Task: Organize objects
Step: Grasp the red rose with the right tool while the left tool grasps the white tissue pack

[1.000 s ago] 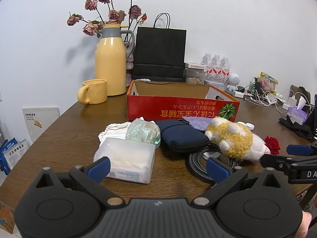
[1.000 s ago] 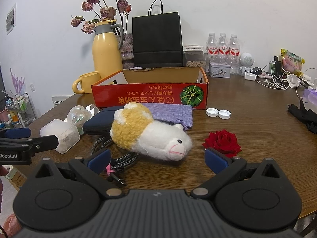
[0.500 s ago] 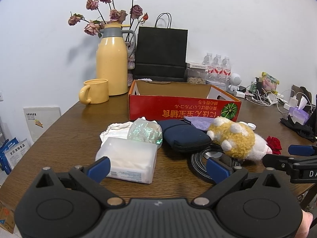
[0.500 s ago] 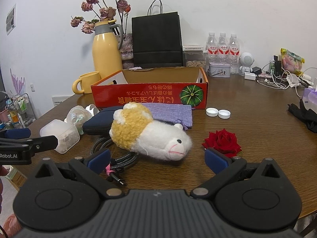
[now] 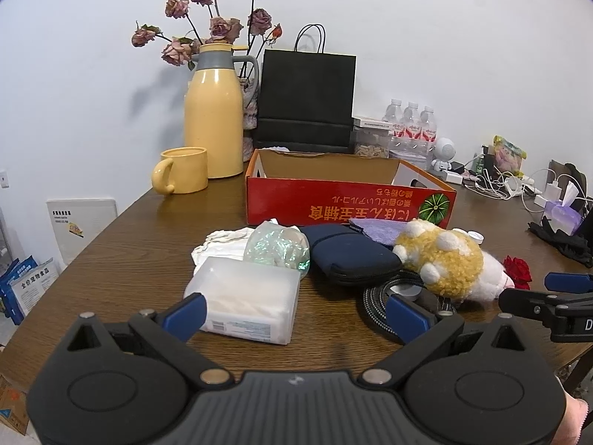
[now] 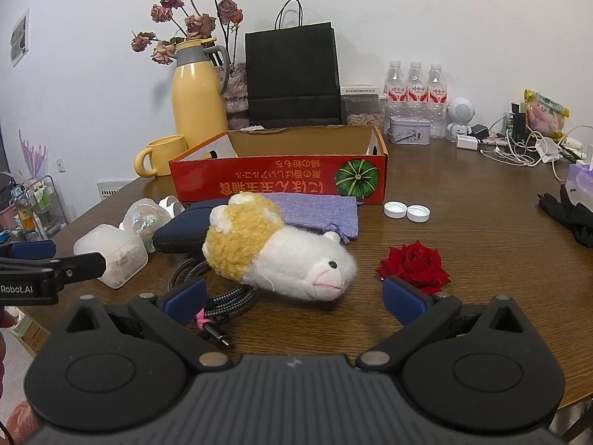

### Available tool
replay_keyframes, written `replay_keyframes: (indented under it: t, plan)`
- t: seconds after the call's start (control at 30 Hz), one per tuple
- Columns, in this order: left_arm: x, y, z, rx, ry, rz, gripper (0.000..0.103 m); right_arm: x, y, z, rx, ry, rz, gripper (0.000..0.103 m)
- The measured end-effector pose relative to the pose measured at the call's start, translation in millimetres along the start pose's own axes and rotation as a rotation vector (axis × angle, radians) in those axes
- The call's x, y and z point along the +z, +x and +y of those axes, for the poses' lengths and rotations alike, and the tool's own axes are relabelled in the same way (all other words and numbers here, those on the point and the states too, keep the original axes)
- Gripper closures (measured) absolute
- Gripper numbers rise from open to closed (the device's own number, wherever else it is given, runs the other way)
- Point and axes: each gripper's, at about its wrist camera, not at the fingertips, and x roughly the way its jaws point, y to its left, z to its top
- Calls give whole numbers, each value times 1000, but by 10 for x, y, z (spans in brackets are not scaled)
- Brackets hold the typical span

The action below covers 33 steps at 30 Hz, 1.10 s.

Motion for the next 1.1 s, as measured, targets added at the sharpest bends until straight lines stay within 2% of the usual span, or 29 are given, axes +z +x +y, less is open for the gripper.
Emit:
replay_keyframes:
  t: [0.5,0.77,0.93,1.1]
  plan:
    - [21,104,28,29,6,5,0,14,40,-108,-17,-21,-5,0]
    - [92,279,81,56,18,39,0,59,47,-335,-47,-112,-26,0]
    - [132,429,161,71,-1,80,0,139,124,-537,-45,-135,-16,5]
    - [169,574,224,122,10,93,0,175,302,-704,-21,-142,19,12]
